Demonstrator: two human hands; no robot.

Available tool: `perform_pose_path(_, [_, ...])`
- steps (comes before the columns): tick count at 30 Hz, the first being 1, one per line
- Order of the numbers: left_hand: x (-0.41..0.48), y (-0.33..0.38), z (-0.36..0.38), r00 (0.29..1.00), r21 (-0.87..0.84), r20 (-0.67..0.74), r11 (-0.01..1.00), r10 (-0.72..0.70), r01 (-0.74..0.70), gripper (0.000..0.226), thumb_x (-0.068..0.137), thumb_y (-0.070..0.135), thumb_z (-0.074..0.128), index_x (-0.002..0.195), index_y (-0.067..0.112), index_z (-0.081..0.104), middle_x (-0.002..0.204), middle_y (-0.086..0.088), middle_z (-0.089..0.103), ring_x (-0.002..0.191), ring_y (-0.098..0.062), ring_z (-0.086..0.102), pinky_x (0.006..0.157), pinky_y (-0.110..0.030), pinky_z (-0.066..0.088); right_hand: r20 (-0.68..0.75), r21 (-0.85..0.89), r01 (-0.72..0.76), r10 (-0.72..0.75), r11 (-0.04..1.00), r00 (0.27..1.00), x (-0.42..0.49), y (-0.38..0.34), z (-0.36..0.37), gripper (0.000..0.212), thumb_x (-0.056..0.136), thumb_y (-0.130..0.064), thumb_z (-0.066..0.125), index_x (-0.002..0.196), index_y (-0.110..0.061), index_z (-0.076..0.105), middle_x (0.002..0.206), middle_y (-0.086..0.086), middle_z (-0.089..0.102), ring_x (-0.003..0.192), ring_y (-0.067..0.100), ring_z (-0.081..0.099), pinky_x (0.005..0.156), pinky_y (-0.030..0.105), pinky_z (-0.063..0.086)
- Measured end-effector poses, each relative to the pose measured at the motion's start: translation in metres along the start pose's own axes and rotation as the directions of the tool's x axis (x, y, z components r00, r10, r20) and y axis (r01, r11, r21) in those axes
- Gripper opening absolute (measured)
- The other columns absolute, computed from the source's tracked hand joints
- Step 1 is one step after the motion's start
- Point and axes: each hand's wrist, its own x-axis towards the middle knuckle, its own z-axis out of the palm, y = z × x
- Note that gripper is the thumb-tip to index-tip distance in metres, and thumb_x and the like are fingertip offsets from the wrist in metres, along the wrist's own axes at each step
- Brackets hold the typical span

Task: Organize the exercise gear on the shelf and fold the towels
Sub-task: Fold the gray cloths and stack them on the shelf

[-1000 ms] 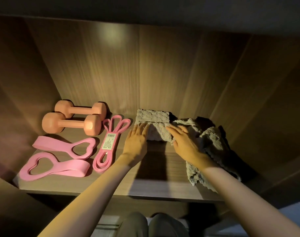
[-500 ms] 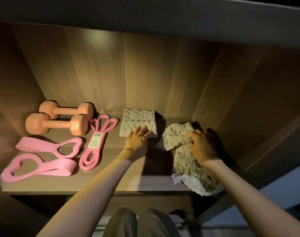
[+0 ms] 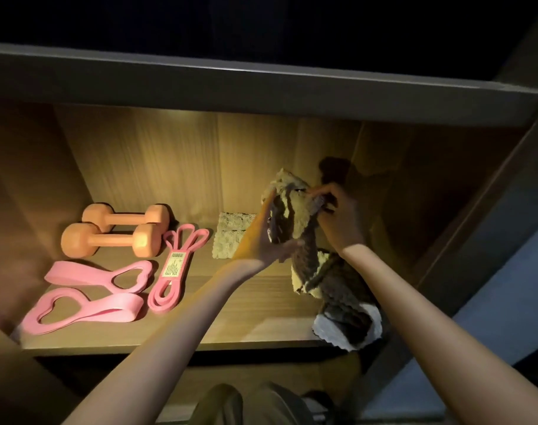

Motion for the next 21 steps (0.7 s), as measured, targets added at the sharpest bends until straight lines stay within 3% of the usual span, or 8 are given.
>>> perform_pose_path(2, [-0.009,0.007,-0.007,0.995,0.064,-0.096,0.998,0.014,-0.007,0.061,0.079,0.024,0.076,0.133,0.026,0.047,0.119,-0.003,0.061,0.109,-0.018,0.058,0.087,-0.036,0.052,0.118,-0.043,0.023,-0.017,0.999,0.993,-0.011,-0.007,-0.001,0.036,0.086,0.004,0.060,0.089,-0.033,0.057,0.097,-0.016,0.061,0.100,0.004,0.058,0.081,0.011,0.048])
perform_pose_path(4, [-0.023,0.011,-0.016,0.990,0.050,-0.141,0.999,0.022,-0.015,0.018,0.086,0.015,0.069,0.101,0.022,0.065,0.093,0.004,0.065,0.086,-0.012,0.063,0.070,-0.024,0.051,0.146,-0.047,0.073,-0.065,0.996,0.987,-0.028,-0.014,-0.003,0.043,0.082,0.005,0.061,0.088,-0.037,0.059,0.094,-0.020,0.062,0.095,-0.002,0.059,0.077,0.009,0.047])
perform_pose_path(5, [-0.032,0.013,-0.020,0.986,0.023,-0.164,1.000,-0.017,0.021,0.010,0.087,0.012,0.066,0.094,0.019,0.066,0.089,0.005,0.065,0.081,-0.008,0.062,0.065,-0.016,0.048,0.142,-0.022,0.072,-0.068,0.997,0.988,-0.040,-0.018,-0.003,0.044,0.080,0.006,0.061,0.088,-0.037,0.060,0.094,-0.019,0.064,0.094,-0.003,0.060,0.077,0.010,0.048])
perform_pose_path(8, [-0.058,0.019,-0.033,0.983,0.044,-0.164,0.995,-0.087,0.095,0.007,0.091,0.010,0.060,0.095,0.014,0.064,0.087,0.003,0.066,0.074,0.000,0.060,0.061,-0.009,0.044,0.176,0.016,0.018,-0.020,1.000,0.984,-0.073,-0.031,0.002,0.041,0.078,0.003,0.061,0.092,-0.036,0.063,0.095,-0.018,0.065,0.094,-0.003,0.061,0.083,0.016,0.051])
perform_pose_path(11, [-0.082,0.022,-0.047,0.989,0.098,-0.133,0.993,-0.057,0.070,0.010,0.094,0.012,0.055,0.096,0.008,0.065,0.083,0.000,0.064,0.068,0.003,0.055,0.061,-0.013,0.042,0.373,0.016,-0.036,0.028,0.999,0.927,-0.099,-0.040,0.002,0.031,0.080,-0.002,0.061,0.100,-0.027,0.058,0.105,-0.012,0.063,0.103,0.001,0.059,0.085,0.024,0.049])
perform_pose_path(16, [-0.117,0.029,-0.072,0.944,-0.385,-0.036,0.876,-0.328,0.289,0.019,0.094,0.018,0.055,0.105,0.003,0.058,0.108,-0.013,0.064,0.097,-0.020,0.064,0.080,-0.035,0.057,0.509,0.146,-0.090,0.003,0.985,0.861,-0.141,-0.055,0.007,0.024,0.085,-0.005,0.055,0.102,-0.021,0.052,0.097,0.003,0.065,0.078,0.014,0.061,0.069,0.031,0.047])
perform_pose_path(18, [-0.127,0.032,-0.079,0.950,-0.345,-0.040,0.896,-0.311,0.279,0.018,0.093,0.020,0.058,0.104,0.006,0.061,0.111,-0.012,0.066,0.099,-0.021,0.065,0.083,-0.036,0.057,0.492,0.071,0.009,-0.043,0.997,0.870,-0.149,-0.057,0.012,0.024,0.087,-0.008,0.053,0.103,-0.023,0.047,0.089,0.005,0.061,0.055,0.008,0.046,0.054,0.024,0.036])
perform_pose_path(21, [-0.139,0.035,-0.092,0.979,-0.084,-0.113,0.984,-0.167,0.158,0.019,0.090,0.033,0.059,0.100,0.020,0.069,0.103,0.004,0.069,0.101,-0.007,0.061,0.088,-0.030,0.050,0.385,-0.032,0.088,-0.069,0.996,0.920,-0.147,-0.060,0.016,0.025,0.090,-0.007,0.049,0.105,-0.025,0.039,0.087,0.012,0.058,0.047,0.005,0.036,0.049,0.028,0.031])
